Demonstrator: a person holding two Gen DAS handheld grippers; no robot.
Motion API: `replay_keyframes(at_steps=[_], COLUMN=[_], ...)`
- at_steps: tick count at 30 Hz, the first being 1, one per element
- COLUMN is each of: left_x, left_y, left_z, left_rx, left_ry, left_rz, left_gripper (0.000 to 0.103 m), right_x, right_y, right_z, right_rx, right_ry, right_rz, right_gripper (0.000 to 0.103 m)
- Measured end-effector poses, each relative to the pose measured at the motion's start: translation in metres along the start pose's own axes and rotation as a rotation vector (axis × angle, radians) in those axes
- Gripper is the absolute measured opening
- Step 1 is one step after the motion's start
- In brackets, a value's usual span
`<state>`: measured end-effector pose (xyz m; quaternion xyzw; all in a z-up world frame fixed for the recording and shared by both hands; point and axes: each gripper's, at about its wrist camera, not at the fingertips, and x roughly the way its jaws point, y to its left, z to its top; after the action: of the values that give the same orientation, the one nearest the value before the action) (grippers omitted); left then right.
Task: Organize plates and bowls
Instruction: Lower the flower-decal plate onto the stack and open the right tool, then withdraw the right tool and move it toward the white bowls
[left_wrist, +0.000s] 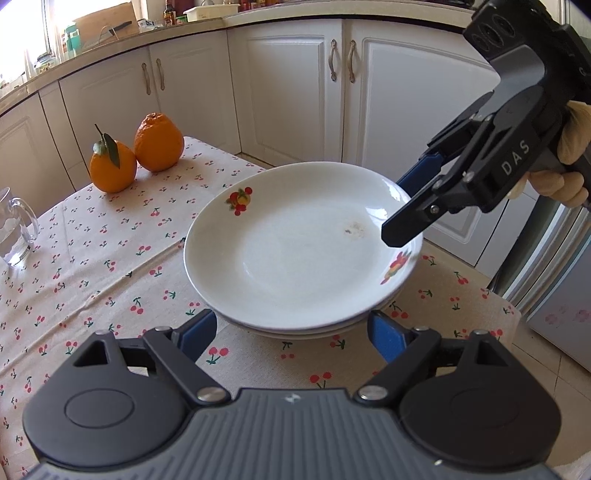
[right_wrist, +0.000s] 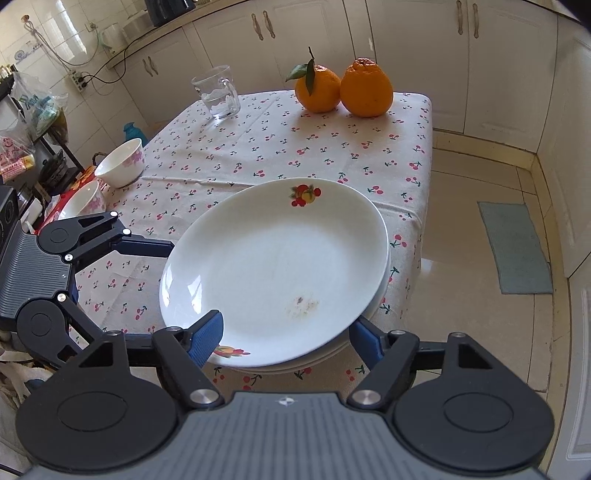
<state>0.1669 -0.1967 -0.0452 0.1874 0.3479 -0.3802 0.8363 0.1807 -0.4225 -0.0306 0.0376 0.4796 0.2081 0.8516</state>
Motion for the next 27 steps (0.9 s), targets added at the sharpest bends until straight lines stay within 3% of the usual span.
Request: replay_keyframes(at_steps=[14,21,27], left_x=[-0.003,-0.019,-0.037], left_y=[0.0,0.0,0.004], left_z=[0.0,-0.002,-0.006], left_rx=[0.004,0.0,-0.029], left_ry=[-0.023,-0.072,-0.114], left_rz=[-0.01,0.001,-0.001], left_gripper=[0.09,0.096,0.098], right_x=[0.002,-0.009,-0.012], right_y=[0.006,0.024,0.051], right_z=[-0.003,0.0,-0.002], right_rx=[-0.02,-0.056,-0.106], right_ry=[0.031,-0.027,-0.054], right_rz=[-0.051,-0.085,-0.119], right_gripper=[0.081,0.102,0.103])
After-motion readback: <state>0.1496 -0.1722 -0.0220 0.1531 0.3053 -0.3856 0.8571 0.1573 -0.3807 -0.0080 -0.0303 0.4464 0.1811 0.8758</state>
